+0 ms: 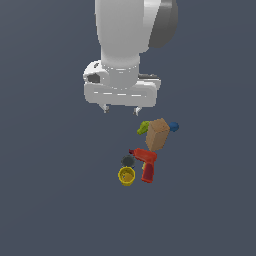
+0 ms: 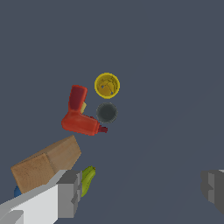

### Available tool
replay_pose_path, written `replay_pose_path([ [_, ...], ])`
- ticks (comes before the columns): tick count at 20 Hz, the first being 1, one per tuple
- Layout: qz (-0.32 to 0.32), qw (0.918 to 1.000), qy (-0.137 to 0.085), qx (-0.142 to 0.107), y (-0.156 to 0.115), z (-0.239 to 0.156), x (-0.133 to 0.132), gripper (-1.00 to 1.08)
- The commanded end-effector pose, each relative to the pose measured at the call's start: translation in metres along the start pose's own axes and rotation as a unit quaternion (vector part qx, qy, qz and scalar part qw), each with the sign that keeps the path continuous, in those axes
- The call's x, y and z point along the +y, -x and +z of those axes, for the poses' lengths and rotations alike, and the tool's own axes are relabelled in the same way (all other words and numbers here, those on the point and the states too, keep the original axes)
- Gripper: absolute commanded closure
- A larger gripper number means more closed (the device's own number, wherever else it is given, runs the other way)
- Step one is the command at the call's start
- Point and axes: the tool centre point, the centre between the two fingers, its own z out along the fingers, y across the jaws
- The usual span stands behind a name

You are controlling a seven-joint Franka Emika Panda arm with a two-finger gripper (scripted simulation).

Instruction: Pick up a designated object from a clutter of objects.

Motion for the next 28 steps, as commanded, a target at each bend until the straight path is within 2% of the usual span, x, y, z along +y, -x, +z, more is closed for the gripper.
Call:
replay_pose_path([
  [1, 0.013, 0.9999, 0.0, 0.0, 0.001, 0.003, -0.004, -0.92],
  [8, 0.066, 0.9978, -0.001, 0.0, 0.004, 0.014, -0.02, -0.92],
  [14, 0.125, 0.9922, -0.003, 0.0, 0.009, 0.026, -0.038, -0.92],
  [21, 0.194, 0.9811, -0.004, -0.001, 0.015, 0.04, -0.059, -0.92],
  [28, 0.262, 0.9651, -0.006, -0.002, 0.023, 0.054, -0.079, -0.92],
])
